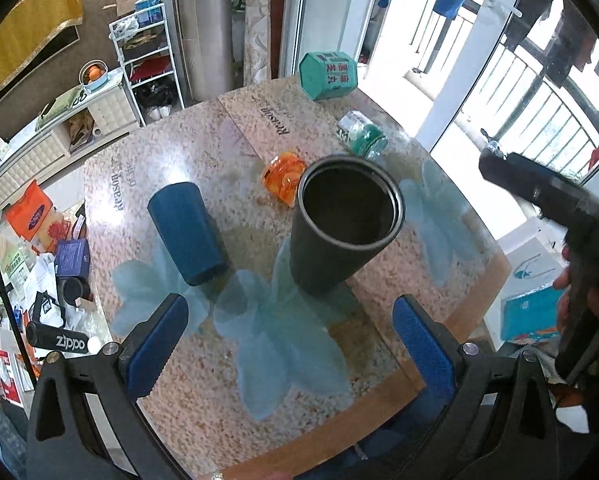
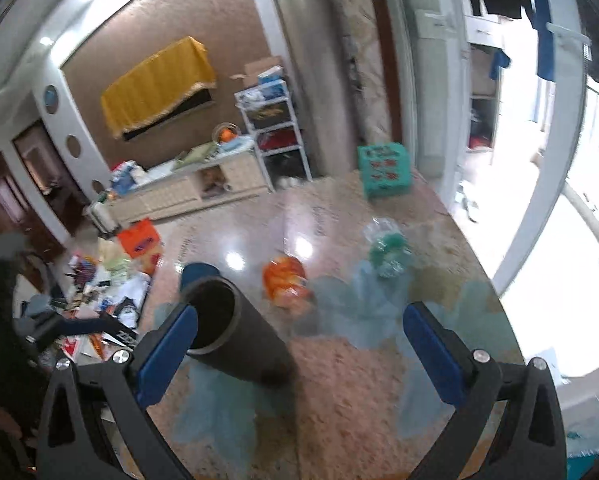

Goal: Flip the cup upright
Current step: 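Open the right tool and withdraw it from the tumbler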

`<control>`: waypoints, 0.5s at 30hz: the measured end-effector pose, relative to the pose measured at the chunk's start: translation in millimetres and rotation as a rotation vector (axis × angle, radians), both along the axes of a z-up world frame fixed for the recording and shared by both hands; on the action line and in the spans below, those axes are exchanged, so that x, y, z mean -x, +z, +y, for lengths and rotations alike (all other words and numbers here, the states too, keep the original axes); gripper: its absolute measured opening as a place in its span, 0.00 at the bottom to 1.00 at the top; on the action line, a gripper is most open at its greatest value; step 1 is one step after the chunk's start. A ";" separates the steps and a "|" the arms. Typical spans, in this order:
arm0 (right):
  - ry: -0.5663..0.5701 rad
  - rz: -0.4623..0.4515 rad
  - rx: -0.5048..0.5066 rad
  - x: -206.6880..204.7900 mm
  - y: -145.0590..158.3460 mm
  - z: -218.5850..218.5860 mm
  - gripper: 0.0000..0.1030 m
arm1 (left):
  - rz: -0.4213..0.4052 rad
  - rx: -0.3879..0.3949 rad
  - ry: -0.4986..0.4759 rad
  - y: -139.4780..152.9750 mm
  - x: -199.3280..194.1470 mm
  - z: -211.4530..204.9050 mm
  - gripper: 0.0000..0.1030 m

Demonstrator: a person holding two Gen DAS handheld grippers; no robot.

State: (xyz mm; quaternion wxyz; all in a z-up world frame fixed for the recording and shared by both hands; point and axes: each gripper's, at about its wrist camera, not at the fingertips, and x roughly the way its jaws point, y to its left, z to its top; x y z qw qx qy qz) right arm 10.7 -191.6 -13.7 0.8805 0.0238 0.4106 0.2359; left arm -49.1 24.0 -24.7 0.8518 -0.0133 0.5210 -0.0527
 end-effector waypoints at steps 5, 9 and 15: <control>-0.008 0.039 0.048 4.4 -5.8 2.1 1.00 | -0.009 0.006 0.000 9.5 -0.2 -2.0 1.00; -0.002 0.048 0.063 5.4 -5.7 3.1 1.00 | -0.011 -0.008 -0.006 12.0 0.3 -5.5 1.00; -0.024 0.059 0.062 8.0 -6.0 -8.4 1.00 | 0.004 -0.005 -0.002 11.0 1.6 -8.3 1.00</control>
